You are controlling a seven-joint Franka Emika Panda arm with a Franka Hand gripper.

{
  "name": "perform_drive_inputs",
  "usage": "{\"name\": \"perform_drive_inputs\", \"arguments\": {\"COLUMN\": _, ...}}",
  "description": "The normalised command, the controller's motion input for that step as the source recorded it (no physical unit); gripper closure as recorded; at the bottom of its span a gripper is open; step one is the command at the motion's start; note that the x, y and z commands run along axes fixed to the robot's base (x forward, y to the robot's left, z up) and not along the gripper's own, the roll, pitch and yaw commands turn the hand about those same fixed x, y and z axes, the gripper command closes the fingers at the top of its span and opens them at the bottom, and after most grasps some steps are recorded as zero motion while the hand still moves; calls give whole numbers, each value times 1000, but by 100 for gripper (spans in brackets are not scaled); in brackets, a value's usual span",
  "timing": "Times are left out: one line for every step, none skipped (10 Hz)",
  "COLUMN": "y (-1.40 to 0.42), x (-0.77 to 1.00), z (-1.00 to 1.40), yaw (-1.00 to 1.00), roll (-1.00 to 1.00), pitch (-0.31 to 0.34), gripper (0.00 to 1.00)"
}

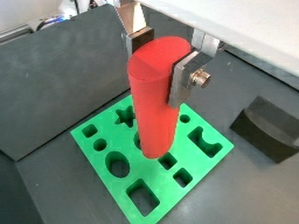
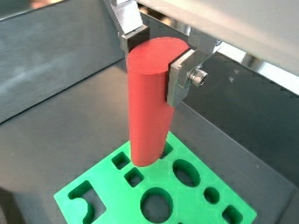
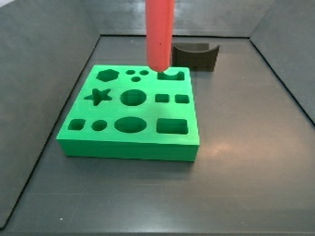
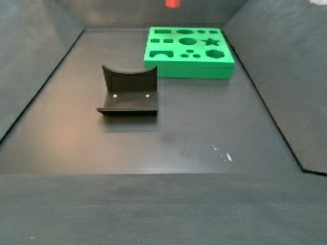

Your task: Insert the oval object.

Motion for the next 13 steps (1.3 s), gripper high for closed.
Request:
{"name": "perform_drive_inputs", "arguments": {"y": -9, "x": -46, "z": -569, "yaw": -1000, "roll": -31, "pitch": -124, "gripper": 100}}
{"name": "perform_drive_inputs", "arguments": {"y": -29, "x": -51, "z": -563, "yaw": -1000, "roll": -36, "pitch": -127, "gripper": 100}}
{"name": "perform_drive_inputs", "arguments": {"y": -140, "x": -51, "z": -494, "yaw": -934, "roll": -37, "pitch": -126, "gripper": 100}}
{"name": "perform_drive_inputs", "arguments": {"y": -229, "x": -3, "z": -394, "yaw": -894, "roll": -14, "pitch": -76, "gripper": 100}}
{"name": "perform_drive_inputs", "arguments": {"y": -271, "x": 0, "z": -303, "yaw": -897, "roll": 0, "pitch": 0, "gripper": 100}}
{"name": "perform_drive_inputs", "arguments": {"y": -486, "x": 0, "z": -26, "yaw": -743, "roll": 6, "pitch": 66, "gripper": 100}}
{"name": "perform_drive_inputs", "arguments": {"y": -480, "x": 0, "z": -60, "yaw": -774, "roll": 39, "pitch": 11, "gripper": 100}}
{"name": "perform_drive_inputs", "arguments": {"y": -157, "x": 0, "z": -123, "yaw": -986, "roll": 36, "pitch": 0, "gripper": 100}}
{"name": "perform_drive_inputs", "arguments": {"y": 0, "x": 0, "z": -154, "yaw": -1000, "roll": 31, "pitch": 0, "gripper": 100}}
{"name": "perform_drive_inputs", "arguments": {"y": 0, "x": 0, "z": -160, "yaw": -1000, "roll": 31, "pitch": 0, "gripper": 100}}
{"name": "perform_drive_inputs", "arguments": {"y": 0, "x": 0, "z": -163, "yaw": -1000, "roll": 31, "pitch": 0, "gripper": 100}}
{"name": "perform_drive_inputs", "arguments": {"y": 0, "x": 0, "z": -157, "yaw": -1000, "roll": 31, "pitch": 0, "gripper": 100}}
{"name": "perform_drive_inputs", "arguments": {"y": 0, "x": 0, "z": -97, "yaw": -1000, "roll": 29, "pitch": 0, "gripper": 100}}
